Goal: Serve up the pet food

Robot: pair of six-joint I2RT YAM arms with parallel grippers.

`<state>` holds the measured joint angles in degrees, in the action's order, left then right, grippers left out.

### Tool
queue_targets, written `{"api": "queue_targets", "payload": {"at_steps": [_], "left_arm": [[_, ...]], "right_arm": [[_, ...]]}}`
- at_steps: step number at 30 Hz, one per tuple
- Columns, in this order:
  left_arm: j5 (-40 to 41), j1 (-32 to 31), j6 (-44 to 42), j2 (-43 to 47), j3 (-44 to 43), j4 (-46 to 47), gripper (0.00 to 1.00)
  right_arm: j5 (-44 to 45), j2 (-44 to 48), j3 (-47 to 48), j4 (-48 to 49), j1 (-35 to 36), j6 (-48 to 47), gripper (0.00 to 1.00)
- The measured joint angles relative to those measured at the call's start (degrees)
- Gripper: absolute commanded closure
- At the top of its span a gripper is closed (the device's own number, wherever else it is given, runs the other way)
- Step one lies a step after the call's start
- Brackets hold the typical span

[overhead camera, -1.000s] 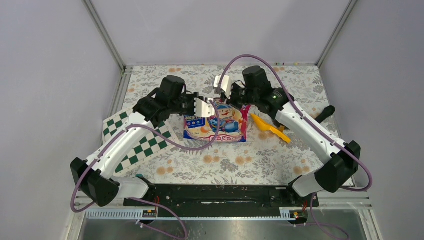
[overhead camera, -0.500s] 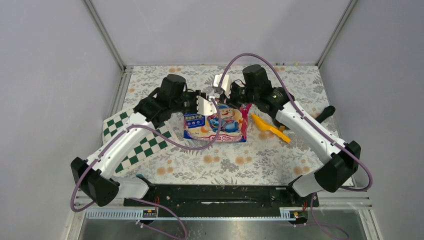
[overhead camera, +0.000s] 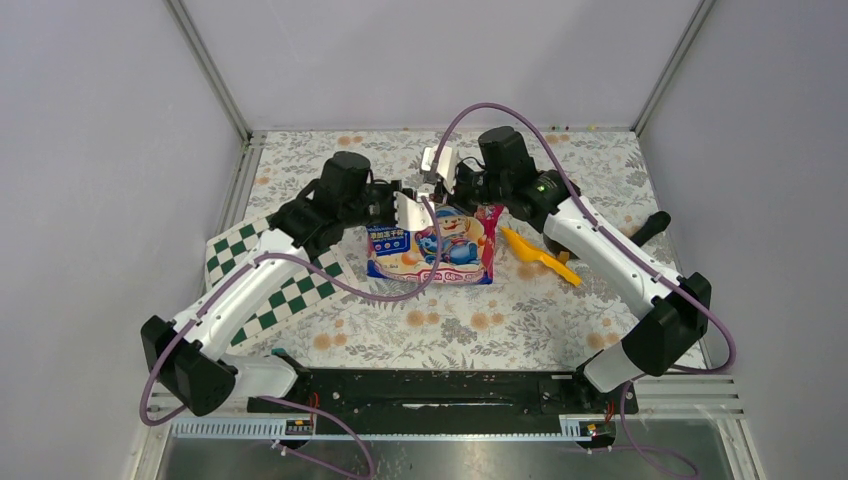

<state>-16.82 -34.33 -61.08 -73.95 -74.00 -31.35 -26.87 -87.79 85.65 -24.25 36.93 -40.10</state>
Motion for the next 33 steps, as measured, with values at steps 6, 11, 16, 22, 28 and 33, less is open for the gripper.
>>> {"api": "queue_targets", "payload": {"at_steps": [6, 11, 16, 22, 28, 33], "left_arm": [[-0.2, 2.6, 1.1, 2.3, 2.5, 1.2, 0.89], [-3.6, 7.8, 2.5, 3.5, 2.5, -0.8, 0.89], [-6.4, 11.1, 3.6, 4.1, 2.5, -2.6, 0.99], [-9.8, 12.6, 3.8, 4.2, 2.5, -4.3, 1.0], [-11.3, 13.5, 3.8, 4.6, 2.5, -5.6, 1.0], [-12.1, 13.9, 4.0, 5.1, 2.5, -6.0, 1.0]], "right_arm": [[-0.3, 0.2, 0.0, 0.0, 0.0, 1.6, 0.68], [-1.4, 0.3, 0.0, 0.0, 0.0, 3.2, 0.64], [-2.3, 0.0, 0.5, 0.3, 0.4, 4.9, 0.64], [-2.8, -3.5, 3.3, 3.0, 2.9, 6.5, 0.73], [-2.8, -7.8, 7.0, 3.9, 5.0, 6.5, 1.0], [-3.3, -8.2, 8.3, 2.2, 5.1, 5.6, 0.88]]}}
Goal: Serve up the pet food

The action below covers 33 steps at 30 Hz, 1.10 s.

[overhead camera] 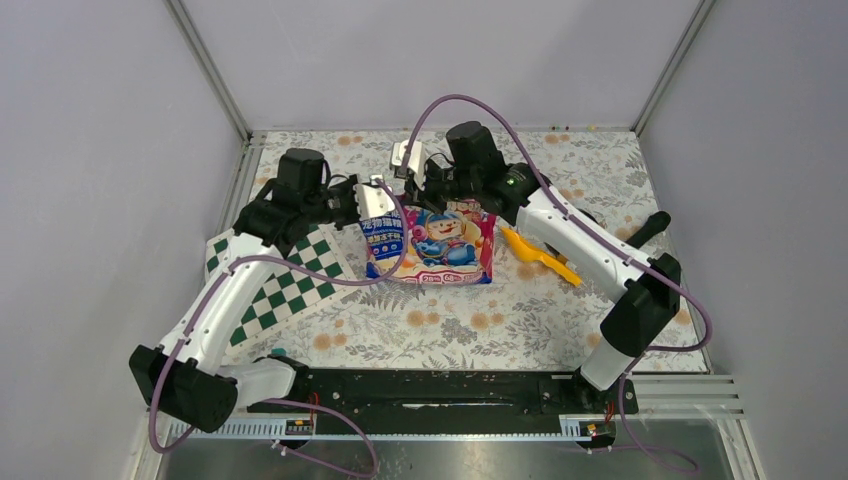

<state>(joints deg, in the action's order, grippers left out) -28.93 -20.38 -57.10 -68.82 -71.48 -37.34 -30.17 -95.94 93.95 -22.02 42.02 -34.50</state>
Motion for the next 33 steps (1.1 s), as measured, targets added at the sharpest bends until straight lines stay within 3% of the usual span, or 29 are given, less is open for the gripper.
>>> {"api": "queue_targets", "payload": {"at_steps": [2, 4, 6, 10, 17, 33], "left_arm": [[-0.4, 0.1, 0.0, 0.2, 0.0, -0.2, 1.0], [-0.7, 0.2, 0.1, 0.2, 0.0, -0.3, 1.0], [-1.0, 0.2, 0.1, 0.2, 0.0, -0.3, 1.0], [-1.5, 0.4, -0.1, 0.2, 0.0, -0.3, 1.0], [-5.1, 1.5, 0.9, 3.7, 4.6, 5.2, 1.0], [-19.7, 8.7, 6.5, 7.9, 13.5, 16.1, 1.0]], "right_arm": [[-0.3, 0.0, 0.2, -0.3, 0.0, -0.1, 0.78], [-0.6, -0.3, 0.6, -0.5, 0.0, 0.3, 0.76], [-0.8, -0.9, 1.2, -0.4, 0.3, 0.4, 0.8], [-0.7, -1.7, 1.7, -0.8, 0.8, 0.4, 1.0], [2.7, -4.2, 9.9, -12.2, 1.6, -0.2, 1.0], [5.3, -3.5, 11.3, -17.8, 2.6, -2.7, 0.93]]}}
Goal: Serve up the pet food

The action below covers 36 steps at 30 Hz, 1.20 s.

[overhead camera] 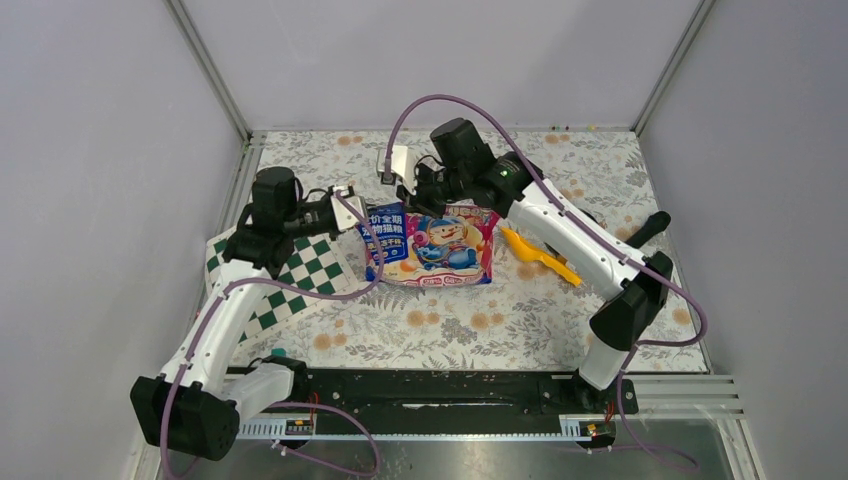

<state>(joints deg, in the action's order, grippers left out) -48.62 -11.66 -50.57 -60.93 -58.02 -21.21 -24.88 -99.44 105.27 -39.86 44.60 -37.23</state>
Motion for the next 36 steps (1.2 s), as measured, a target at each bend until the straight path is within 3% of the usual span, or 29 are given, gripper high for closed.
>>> {"api": "queue_targets", "payload": {"at_steps": [17, 29, 36], "left_arm": [[-3.5, 2.9, 1.1, 0.5, 0.8, 1.7, 1.0], [-5.0, 3.3, 1.1, 0.7, 0.8, 1.5, 1.0], [-4.3, 4.4, 1.0, 0.9, 0.8, 0.6, 1.0]], "right_arm": [[2.3, 4.1, -3.4, -0.8, -2.7, -0.2, 0.94], [8.2, 11.5, -11.1, 0.2, -4.3, -1.0, 0.95], [13.5, 15.1, -14.3, 0.8, -5.2, -2.1, 0.89]]}}
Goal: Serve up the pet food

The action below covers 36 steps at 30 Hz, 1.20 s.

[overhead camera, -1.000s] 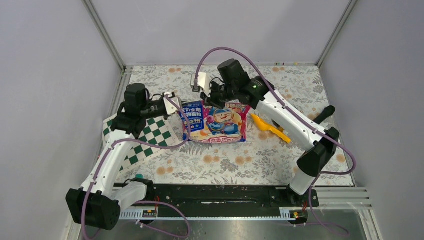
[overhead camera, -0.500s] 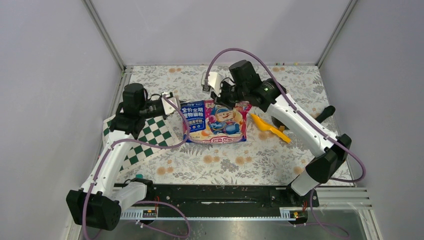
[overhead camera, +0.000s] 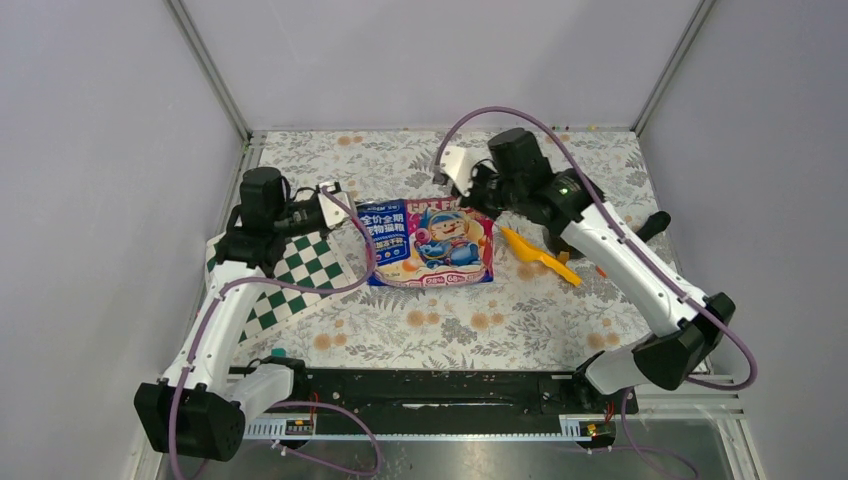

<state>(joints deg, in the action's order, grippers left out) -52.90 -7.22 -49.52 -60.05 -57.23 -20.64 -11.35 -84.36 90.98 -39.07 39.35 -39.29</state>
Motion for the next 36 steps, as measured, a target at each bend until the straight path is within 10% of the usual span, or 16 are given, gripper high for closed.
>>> {"api": "queue_targets", "payload": {"at_steps": [12, 18, 28, 32, 36], "left_arm": [[0.3, 1.6, 0.1, 0.1, 0.0, -1.2, 1.0], [0.0, 3.6, 1.7, 0.4, -0.4, -2.5, 0.67], [1.5, -0.2, 5.6, 2.3, -5.4, -2.1, 0.48], [3.7, -0.6, 11.2, 3.4, -5.5, 1.5, 0.43], [7.2, -0.6, 18.8, 4.2, -5.5, 6.3, 0.35]], "right_arm": [[7.6, 5.2, -2.8, -4.1, -5.5, -0.5, 0.87], [7.3, 6.8, -3.7, -6.8, -8.7, -0.7, 0.55], [-0.3, 7.3, -6.5, -3.8, -10.8, -0.3, 0.52], [-3.9, 6.7, -6.5, -0.8, -10.8, -0.4, 0.56], [-7.1, 5.7, -6.5, 1.2, -10.8, -1.3, 0.88]]}}
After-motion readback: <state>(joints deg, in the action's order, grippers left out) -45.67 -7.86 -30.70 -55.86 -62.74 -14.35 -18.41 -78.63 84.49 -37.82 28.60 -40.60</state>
